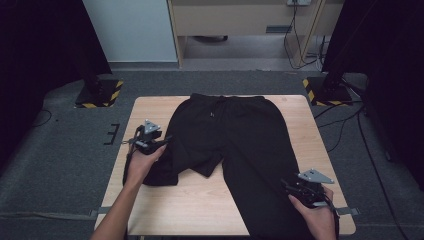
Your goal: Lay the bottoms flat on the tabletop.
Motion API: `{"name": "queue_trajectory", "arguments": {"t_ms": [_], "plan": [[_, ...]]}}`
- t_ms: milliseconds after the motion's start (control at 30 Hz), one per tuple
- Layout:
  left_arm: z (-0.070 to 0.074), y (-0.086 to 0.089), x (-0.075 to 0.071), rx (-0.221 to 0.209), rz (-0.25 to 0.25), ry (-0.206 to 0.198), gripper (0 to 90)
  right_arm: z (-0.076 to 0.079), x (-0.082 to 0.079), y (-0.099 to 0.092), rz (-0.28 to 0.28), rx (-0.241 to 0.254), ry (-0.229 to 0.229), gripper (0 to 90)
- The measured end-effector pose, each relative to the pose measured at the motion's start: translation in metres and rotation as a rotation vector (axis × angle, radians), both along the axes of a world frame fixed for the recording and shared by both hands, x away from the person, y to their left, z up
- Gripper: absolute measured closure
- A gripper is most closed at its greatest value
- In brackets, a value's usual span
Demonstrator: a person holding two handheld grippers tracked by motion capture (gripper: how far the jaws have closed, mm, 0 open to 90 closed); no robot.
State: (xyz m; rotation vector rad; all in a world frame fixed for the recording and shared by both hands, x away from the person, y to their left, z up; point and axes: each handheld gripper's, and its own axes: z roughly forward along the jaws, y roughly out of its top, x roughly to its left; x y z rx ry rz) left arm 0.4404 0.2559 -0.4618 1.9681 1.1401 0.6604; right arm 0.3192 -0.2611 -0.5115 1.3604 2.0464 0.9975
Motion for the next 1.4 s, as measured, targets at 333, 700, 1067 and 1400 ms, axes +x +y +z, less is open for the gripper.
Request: {"name": "queue_trajectory", "arguments": {"t_ms": [333, 700, 1067, 1400], "plan": [[-0.050, 0.040, -0.070, -0.134, -0.026, 0.052, 39.8, -0.006, 0.002, 0.002, 0.007, -0.050, 0.010, 40.7], [-0.064, 0.022, -0.071, 0.026, -0.056, 0.142, 73.6, -0.007, 0.002, -0.001, 0.000, -0.063, 0.010, 41.9], [-0.047, 0.023, -0.106, -0.019, -0.180, 0.234, 86.3, -0.006, 0.003, -0.006, -0.012, -0.066, 0.007, 42.2], [-0.054, 0.051, -0.061, 0.019, 0.021, 0.231, 86.0, -0.004, 0.004, -0.005, -0.009, -0.056, 0.004, 43.3]]}}
